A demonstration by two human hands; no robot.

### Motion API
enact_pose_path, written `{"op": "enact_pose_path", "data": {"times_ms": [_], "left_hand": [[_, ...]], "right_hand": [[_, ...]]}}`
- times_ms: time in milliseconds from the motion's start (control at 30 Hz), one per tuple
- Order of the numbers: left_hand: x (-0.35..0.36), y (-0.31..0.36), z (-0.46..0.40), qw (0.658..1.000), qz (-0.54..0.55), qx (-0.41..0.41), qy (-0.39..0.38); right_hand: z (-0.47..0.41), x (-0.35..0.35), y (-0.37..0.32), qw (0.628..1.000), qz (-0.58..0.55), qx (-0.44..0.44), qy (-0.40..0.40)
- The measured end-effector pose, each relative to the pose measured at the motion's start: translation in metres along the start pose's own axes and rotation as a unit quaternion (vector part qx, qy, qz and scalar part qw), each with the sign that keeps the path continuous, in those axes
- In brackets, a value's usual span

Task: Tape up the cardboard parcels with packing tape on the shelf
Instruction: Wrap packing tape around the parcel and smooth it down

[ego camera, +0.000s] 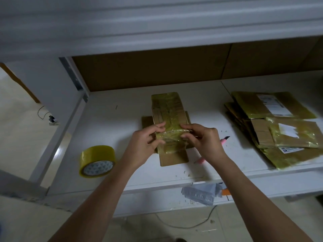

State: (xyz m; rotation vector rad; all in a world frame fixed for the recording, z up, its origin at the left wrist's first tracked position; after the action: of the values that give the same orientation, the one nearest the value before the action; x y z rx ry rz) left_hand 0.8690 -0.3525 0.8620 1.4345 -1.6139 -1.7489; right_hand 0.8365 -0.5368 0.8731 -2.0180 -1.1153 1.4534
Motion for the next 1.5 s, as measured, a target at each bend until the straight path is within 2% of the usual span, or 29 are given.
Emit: {"op": "enact_pose_path", "data": {"times_ms": [67, 133, 200, 367, 567, 767, 967, 1167, 1333, 1500], "left_hand": [[0.0, -0.001, 0.001, 1.0, -0.023, -0.002, 0.019], [-0.003, 0.002, 0.004, 0.994, -0.074, 0.005, 0.08], [-0.004, 0.005, 0.003, 0.99, -0.068, 0.003, 0.124], [-0.003, 0.007, 0.004, 0.993, -0.062, 0.011, 0.101], [-0.006, 0.007, 0.0, 0.986, -0.072, 0.018, 0.15], [-0.005, 0.008, 0.003, 0.989, -0.075, 0.029, 0.126], [-0.005, 0.006, 0.005, 0.989, -0.032, 0.027, 0.14], [-0.003, 0.0, 0.002, 0.991, -0.021, 0.018, 0.129], [-0.004, 0.0, 0.001, 0.988, -0.011, 0.015, 0.151], [-0.004, -0.007, -0.004, 0.994, 0.065, -0.042, 0.075]], "right_hand": [[0.001, 0.0, -0.003, 1.0, 0.027, -0.007, 0.008], [0.004, 0.004, -0.008, 0.996, 0.068, -0.004, 0.057], [0.005, 0.007, -0.009, 0.993, 0.079, 0.012, 0.087], [0.0, 0.002, -0.004, 0.998, 0.038, 0.019, 0.047], [-0.002, 0.007, -0.019, 0.986, 0.128, 0.012, 0.104], [-0.001, 0.005, -0.018, 0.988, 0.125, 0.03, 0.09], [-0.001, 0.007, -0.011, 0.99, 0.106, 0.055, 0.082], [-0.008, 0.01, -0.023, 0.978, 0.181, 0.043, 0.093], [-0.007, 0.015, -0.021, 0.975, 0.19, 0.054, 0.097], [-0.008, 0.015, -0.013, 0.983, 0.165, 0.037, 0.074]]}}
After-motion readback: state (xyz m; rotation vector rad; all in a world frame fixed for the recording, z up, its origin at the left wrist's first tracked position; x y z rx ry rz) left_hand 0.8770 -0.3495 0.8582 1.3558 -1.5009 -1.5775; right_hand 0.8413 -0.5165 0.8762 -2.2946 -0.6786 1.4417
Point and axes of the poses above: each hand's wrist, its own z-axis away from the middle knuckle, its own x-axis out of the palm, y = z × x, the point moved 10 cm from there along -z, towards the middle knuckle, and after that the axes turned 12 degrees about -y, right-handed, at the moved point
